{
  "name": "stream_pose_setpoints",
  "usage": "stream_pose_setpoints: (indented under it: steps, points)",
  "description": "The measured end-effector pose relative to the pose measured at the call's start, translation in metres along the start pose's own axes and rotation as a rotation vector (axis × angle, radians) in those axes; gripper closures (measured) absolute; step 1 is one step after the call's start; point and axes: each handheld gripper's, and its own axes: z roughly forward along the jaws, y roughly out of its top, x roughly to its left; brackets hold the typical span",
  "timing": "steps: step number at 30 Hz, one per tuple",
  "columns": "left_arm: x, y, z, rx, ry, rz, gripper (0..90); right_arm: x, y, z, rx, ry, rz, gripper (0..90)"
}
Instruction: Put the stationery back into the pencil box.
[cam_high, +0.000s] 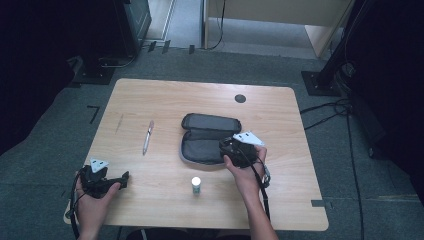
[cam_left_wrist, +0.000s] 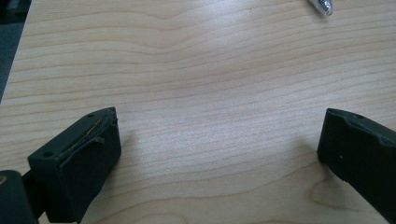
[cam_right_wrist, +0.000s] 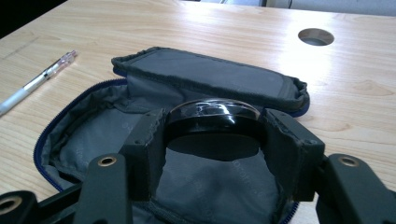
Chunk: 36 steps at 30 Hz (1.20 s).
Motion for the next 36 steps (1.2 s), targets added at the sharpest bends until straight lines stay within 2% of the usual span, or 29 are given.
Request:
stream_pose_setpoints:
  steps: [9, 19, 31, 36]
  points:
    - [0.000, 0.000, 0.000, 0.000, 0.000, 0.000, 0.0, -0.001, -0.010, 0.009, 0.009, 0.013, -0.001, 41.3]
    - [0.000, 0.000, 0.000, 0.001, 0.000, 0.000, 0.0, -0.002, -0.026, 0.011, 0.078, 0.032, 0.022, 41.3]
    - [0.000, 0.000, 0.000, 0.000, 0.000, 0.000, 0.0, 0.013, -0.031, 0.020, 0.134, 0.070, 0.012, 41.2]
    - [0.000, 0.000, 0.000, 0.000, 0.000, 0.000, 0.0, 0.014, -0.033, 0.024, 0.148, 0.084, 0.007, 41.0]
